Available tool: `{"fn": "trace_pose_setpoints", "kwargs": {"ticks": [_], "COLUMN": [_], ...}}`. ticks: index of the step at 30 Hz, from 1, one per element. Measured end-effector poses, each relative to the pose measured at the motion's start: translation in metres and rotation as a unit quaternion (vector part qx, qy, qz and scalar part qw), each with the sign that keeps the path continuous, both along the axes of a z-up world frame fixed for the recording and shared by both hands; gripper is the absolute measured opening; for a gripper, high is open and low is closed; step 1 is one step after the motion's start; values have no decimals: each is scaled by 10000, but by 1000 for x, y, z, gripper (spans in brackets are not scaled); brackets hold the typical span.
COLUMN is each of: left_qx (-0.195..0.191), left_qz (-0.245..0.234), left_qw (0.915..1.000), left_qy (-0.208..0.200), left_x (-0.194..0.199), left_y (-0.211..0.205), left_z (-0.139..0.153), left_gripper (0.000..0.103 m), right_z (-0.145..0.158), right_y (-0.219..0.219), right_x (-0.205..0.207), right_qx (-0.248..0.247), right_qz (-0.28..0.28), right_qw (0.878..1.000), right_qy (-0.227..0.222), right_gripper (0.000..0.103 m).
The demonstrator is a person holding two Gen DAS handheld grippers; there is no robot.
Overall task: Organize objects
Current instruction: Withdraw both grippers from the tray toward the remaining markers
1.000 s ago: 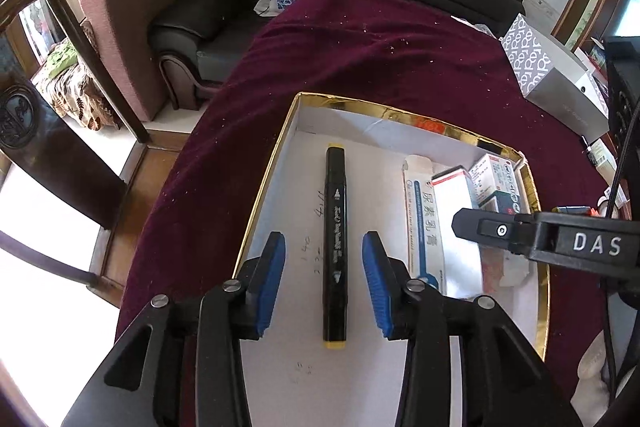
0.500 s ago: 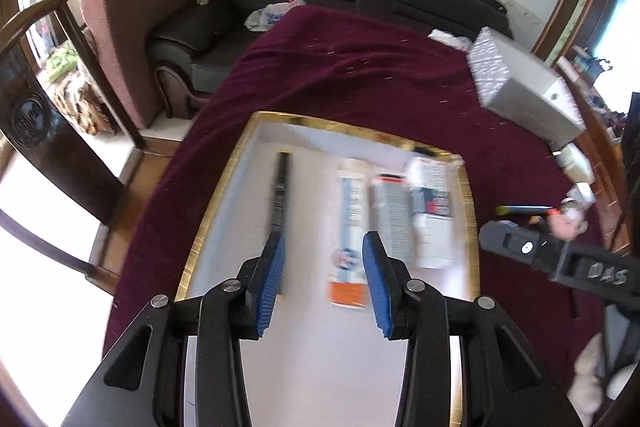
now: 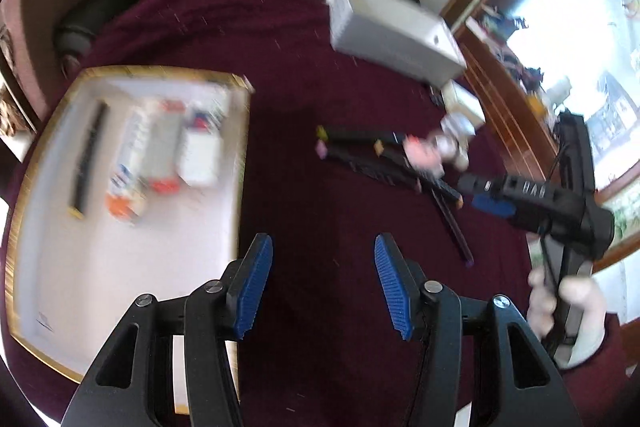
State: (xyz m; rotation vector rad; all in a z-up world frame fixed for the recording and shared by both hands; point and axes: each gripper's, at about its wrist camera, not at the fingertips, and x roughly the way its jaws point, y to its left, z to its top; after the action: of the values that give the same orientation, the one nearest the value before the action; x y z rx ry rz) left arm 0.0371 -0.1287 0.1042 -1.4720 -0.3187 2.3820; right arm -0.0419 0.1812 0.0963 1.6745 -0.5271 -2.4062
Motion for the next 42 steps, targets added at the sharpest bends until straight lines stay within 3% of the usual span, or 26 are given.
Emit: {"fn": "trace_pose_setpoints", "kwargs": {"ticks": [4,6,8,11,18,24,27,31,32,34,37,42], "left_qx": [21,11,-24,-28,-19,19,61,58,56,72,145,67], "left_qz": [-46,-18,15,66,301,551,633,635,608,565,503,274], "left_qw": [9995,9993,9992,9991,9985,9975,9968,9967,9970,9972,9973,9981], "left_qy": [-302,-374,-397,-421,-457,-443,-478,-501,-481,-477,-523,-549], "left_x": [10,14,17,19,34,39,38,34,33,31,30,33], "left_y": [24,31,39,43,37,26,23,24,25,28,35,51], "left_z": [-20,-25,-27,-30,-34,-35,-37,-39,-38,-38,-39,-41], "left_gripper": [47,47,47,47,47,47,47,47,47,47,47,47], "right_z": [-11,-13,-10,-9,-24,-53,-57,-86,-88,-75,-48,-47], "right_y": [34,35,24,-2,-81,-104,-104,-113,-111,-97,-86,-93], "right_x": [1,1,-4,-19,-63,-82,-75,-42,-35,-31,-44,-72], "right_qx": [-28,-285,-657,-814,-389,69,-536,-1534,-1679,-1585,-987,-586], "right_qz": [-179,-105,208,774,1899,2107,2205,2610,2595,2396,2201,2096], "right_qw": [9998,9994,9975,9936,9809,9771,9719,9387,9353,9485,9687,9754], "right_qy": [-126,-163,-140,-158,-153,-273,-625,-1649,-1723,-1334,-588,-361], "right_gripper": [53,53,53,56,56,58,59,59,59,59,59,59]}}
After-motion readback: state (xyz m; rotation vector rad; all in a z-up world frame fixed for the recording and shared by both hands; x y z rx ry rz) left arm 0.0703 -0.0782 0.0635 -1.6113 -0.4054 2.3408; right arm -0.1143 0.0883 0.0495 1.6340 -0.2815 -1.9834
